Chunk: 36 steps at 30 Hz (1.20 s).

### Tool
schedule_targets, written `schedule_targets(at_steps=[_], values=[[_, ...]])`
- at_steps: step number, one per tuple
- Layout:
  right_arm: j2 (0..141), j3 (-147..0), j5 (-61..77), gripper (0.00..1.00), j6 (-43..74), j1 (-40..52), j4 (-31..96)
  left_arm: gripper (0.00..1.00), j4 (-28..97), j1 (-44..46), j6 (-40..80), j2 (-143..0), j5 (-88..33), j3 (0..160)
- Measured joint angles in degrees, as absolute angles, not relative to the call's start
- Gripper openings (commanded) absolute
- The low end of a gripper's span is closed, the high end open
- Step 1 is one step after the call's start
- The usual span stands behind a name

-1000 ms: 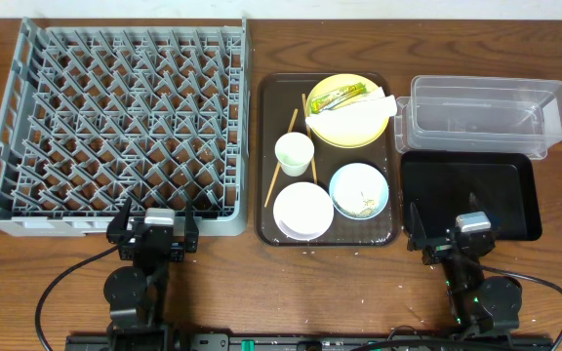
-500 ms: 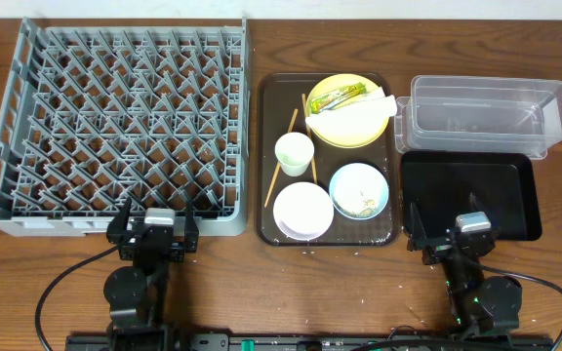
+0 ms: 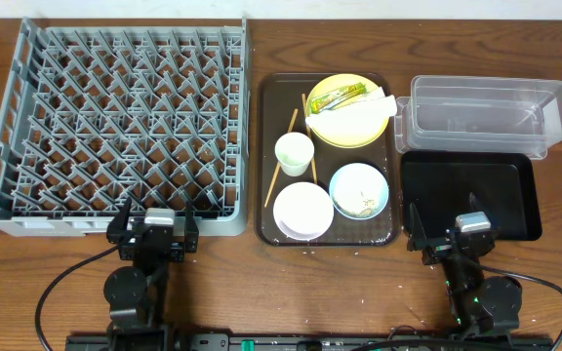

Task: Sort waste into correct bins and load items into the dishwasher
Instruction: 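Reach right gripper to the yellow plate and grasp the white tissue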

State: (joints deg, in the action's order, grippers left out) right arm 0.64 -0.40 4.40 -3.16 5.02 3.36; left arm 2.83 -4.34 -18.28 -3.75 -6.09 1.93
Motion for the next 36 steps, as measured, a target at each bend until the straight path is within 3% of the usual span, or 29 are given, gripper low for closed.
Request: schedule_targets(at_steps=[6,13,21,32,36], values=[[0.75,-0.43,8.29,0.99,-2.33,5.02,-5.48,0.99,2.81,-4.34,-18.28,-3.75,-6.07,1.91],[8.84,-6.50,14.20,0.99,0.23,5.02,-5.06,0.99,2.74,-4.34,-18.28,-3.75,-6.07,1.89],[35.46,-31.59,20.47,0.99,1.08,5.02,4.08,0.99,2.68,-4.34,-18.28,-3.75,-6.04,1.85],[76.44,-71.33,23.62,0.99,1.96,8.86,32.01,0.99,2.66,-4.34,-18.28,-3.75,-6.09,1.85],[86.13,-80.14,25.43,0.99,2.39,11.35,32.27,0.99,2.66,-4.34,-18.28,-3.75,-6.07,1.85]])
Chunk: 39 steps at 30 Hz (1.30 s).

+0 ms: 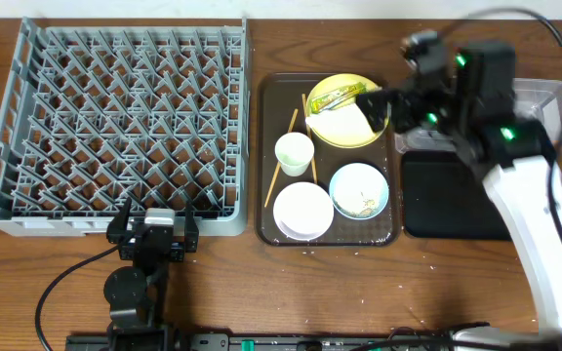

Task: Sort waste into correct bins and load items into the dishwasher
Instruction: 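Reach right gripper to the yellow plate and grasp the white tissue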

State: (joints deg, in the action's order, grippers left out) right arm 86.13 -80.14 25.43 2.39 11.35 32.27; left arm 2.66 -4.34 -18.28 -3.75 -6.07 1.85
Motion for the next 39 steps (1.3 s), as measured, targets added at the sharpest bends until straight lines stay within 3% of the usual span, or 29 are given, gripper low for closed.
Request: schedule_targets(at_steps=[6,7,16,23,39], values=[[93.60,-81.17,26.61,0.96,7.68,13.32,21.04,0.99,2.66,-4.34,-18.28,-3.75,-6.07,1.85],[94.89,-81.30,25.50,0.99,9.87,13.67,20.56,0.99,2.66,-4.34,-18.28,-3.75,-6.07,1.85],[106.37,-81.43,-0.14,0.95,36.12,22.09,22.20,0.99,2.66,-4.34,-18.28,-3.75,-6.07,1.85],[111.13,-81.43,-11.42,0.94,49.60,24.99,21.26,0.99,2.66,-4.34,-18.28,-3.75,-6.09,1.85],[119.35,-81.43,-15.03,0.88,58.13,24.99,15.03,0.99,2.66,-4.34,-18.28,-3.75,-6.09,1.85]])
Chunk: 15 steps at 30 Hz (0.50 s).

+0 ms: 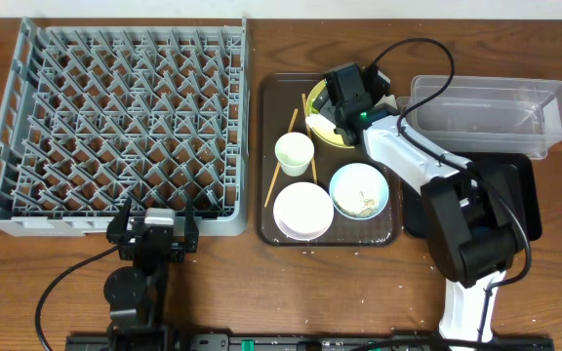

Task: Sort waste into correct bins and load items into the dishwasher
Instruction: 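Reach right gripper to the yellow plate and grasp the white tissue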

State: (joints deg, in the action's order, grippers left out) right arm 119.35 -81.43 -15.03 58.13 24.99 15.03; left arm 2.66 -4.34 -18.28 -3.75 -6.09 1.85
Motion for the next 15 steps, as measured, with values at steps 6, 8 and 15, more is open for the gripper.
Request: schedule_targets(at_steps=[6,8,15], values=[[121.30,-81.43,-15.05,0.85,58.41,24.99,14.04,0.99,2.66,-4.34,-18.28,-3.75,-6.07,1.85],[121.82,-81.43,-15.05,0.83,58.54,24.99,13.76,0.99,2.66,-4.34,-18.28,-3.75,-6.07,1.85],[122.72,-81.43,-15.07,0.78,58.65,24.99,13.19,0.99,2.66,-4.34,-18.28,-3.75,-6.07,1.85]])
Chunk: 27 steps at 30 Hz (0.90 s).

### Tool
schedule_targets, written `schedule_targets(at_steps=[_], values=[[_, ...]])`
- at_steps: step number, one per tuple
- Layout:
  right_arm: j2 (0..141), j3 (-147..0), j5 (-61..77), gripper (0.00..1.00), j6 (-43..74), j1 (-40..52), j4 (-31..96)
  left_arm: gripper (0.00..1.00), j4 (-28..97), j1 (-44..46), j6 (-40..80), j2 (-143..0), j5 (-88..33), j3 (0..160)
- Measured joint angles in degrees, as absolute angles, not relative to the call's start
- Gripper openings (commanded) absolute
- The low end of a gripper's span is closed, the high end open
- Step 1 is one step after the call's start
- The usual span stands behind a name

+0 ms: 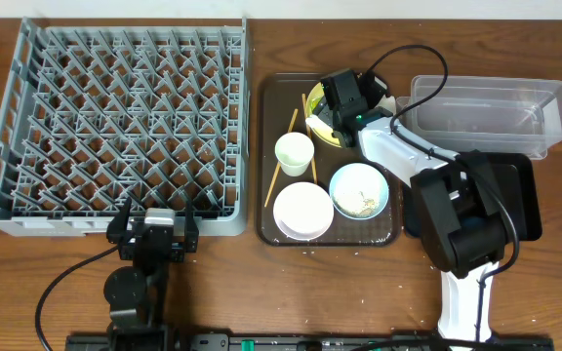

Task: Sort waste into correct bins and load items into the dishwasher
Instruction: 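Reach right gripper to the yellow plate and grasp the white tissue, then carry the tissue right and drop it into the clear bin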

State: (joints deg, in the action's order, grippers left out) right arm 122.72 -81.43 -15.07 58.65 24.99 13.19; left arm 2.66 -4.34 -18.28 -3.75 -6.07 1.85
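Observation:
My right gripper (pixel 332 107) reaches over the brown tray (pixel 273 117) and sits low on the yellow plate (pixel 314 125). Its wrist hides the fingers and whatever lies under them, so no wrapper shows. A white napkin (pixel 384 102) pokes out at the plate's right. On the tray also stand a white cup (pixel 294 153), a white bowl (pixel 302 209) and a light blue bowl (pixel 359 189) with crumbs. Chopsticks (pixel 280 171) lie along the tray's left side. The grey dish rack (pixel 125 117) fills the left. My left gripper (pixel 155 222) rests open at the rack's front edge.
A clear plastic bin (pixel 486 112) stands at the back right, with a black bin (pixel 520 200) in front of it. The right arm's links and cable cross above the black bin and the tray's right side.
The right gripper stays down on the yellow plate, shifted only slightly toward the left. The arm's lower links have swung a little. The left arm has not moved.
Both arms first rested at the table's front edge, with a green-yellow wrapper and a napkin in plain view on the yellow plate. Then the right arm was raised near the plate's right side. After that its gripper lay on the plate, covering the wrapper, as now.

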Motion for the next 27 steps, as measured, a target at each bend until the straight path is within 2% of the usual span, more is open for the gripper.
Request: schedule_targets(at_steps=[3,7,11,15,22,27], values=[[123.28,-81.60,-15.46,0.72,58.61,24.99,12.84,0.99,2.66,-4.34,-18.28,-3.75,-6.07,1.85],[123.92,-81.84,-15.66,0.52,58.61,24.97,12.51,0.99,2.66,-4.34,-18.28,-3.75,-6.07,1.85],[124.36,-82.00,-15.92,0.29,58.76,24.95,12.56,0.99,2.66,-4.34,-18.28,-3.75,-6.07,1.85],[124.70,-82.06,-15.25,0.01,58.76,24.95,13.19,0.99,2.66,-4.34,-18.28,-3.75,-6.09,1.85],[124.79,-82.70,-13.41,0.01,56.45,24.95,14.48,0.99,2.66,-4.34,-18.28,-3.75,-6.07,1.85],[122.74,-83.53,-11.75,0.01,53.17,24.95,21.12,0.99,2.68,-4.34,-18.28,-3.75,-6.09,1.85]])
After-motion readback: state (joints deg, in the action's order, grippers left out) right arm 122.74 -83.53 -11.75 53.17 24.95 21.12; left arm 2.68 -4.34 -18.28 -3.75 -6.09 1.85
